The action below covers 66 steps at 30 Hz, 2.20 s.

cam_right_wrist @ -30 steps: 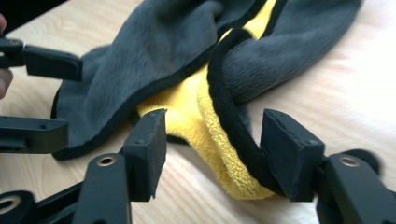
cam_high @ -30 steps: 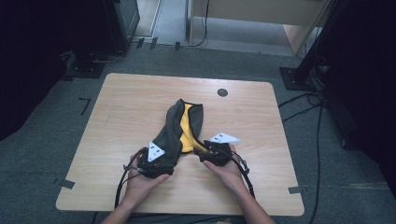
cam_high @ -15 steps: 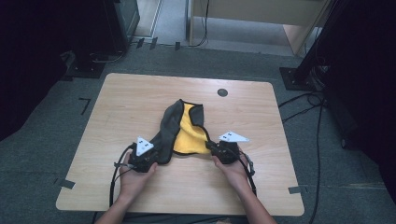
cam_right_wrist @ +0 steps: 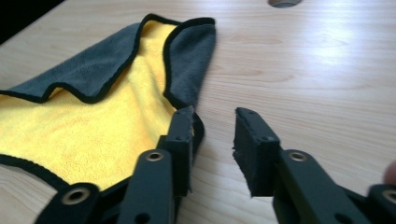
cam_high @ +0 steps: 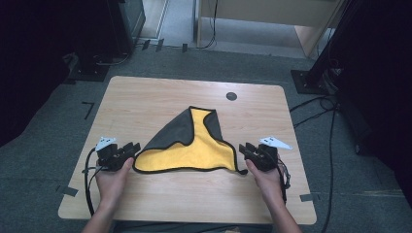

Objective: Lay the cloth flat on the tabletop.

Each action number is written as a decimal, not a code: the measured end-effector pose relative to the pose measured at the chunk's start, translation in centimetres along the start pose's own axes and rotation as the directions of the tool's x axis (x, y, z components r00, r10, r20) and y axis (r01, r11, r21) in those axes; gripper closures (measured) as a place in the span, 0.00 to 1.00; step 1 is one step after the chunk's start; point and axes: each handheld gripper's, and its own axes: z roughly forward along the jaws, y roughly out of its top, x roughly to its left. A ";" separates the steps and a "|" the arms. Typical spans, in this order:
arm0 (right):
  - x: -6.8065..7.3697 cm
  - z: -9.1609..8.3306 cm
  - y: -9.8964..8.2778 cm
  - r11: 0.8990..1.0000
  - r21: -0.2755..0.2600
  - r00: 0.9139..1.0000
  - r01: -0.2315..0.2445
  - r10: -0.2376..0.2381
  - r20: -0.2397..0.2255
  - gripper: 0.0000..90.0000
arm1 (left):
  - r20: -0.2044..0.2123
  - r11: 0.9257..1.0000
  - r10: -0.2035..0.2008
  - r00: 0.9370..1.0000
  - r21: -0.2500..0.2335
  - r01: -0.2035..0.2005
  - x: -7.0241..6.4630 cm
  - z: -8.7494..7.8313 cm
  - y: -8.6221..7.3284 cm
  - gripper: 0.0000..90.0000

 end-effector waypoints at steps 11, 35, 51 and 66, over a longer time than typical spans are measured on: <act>1.8 1.2 -3.1 0.987 0.142 0.996 0.078 -0.071 -0.054 0.64 | -0.039 0.956 0.217 0.975 0.212 -0.204 -1.9 1.8 -2.7 0.48; 0.9 -0.1 -3.6 0.993 0.114 0.999 0.037 -0.032 -0.044 0.62 | -0.058 0.965 0.188 0.980 0.194 -0.174 0.1 1.5 -2.5 0.64; 0.7 0.0 -4.4 0.981 0.188 0.998 0.054 -0.046 -0.043 0.97 | -0.074 0.964 0.198 0.977 0.197 -0.180 0.5 1.0 -2.9 0.90; -0.7 -3.4 -7.1 0.980 0.194 0.998 0.048 -0.042 -0.038 0.97 | -0.029 0.959 0.206 0.978 0.203 -0.196 -1.9 -1.1 -5.6 0.93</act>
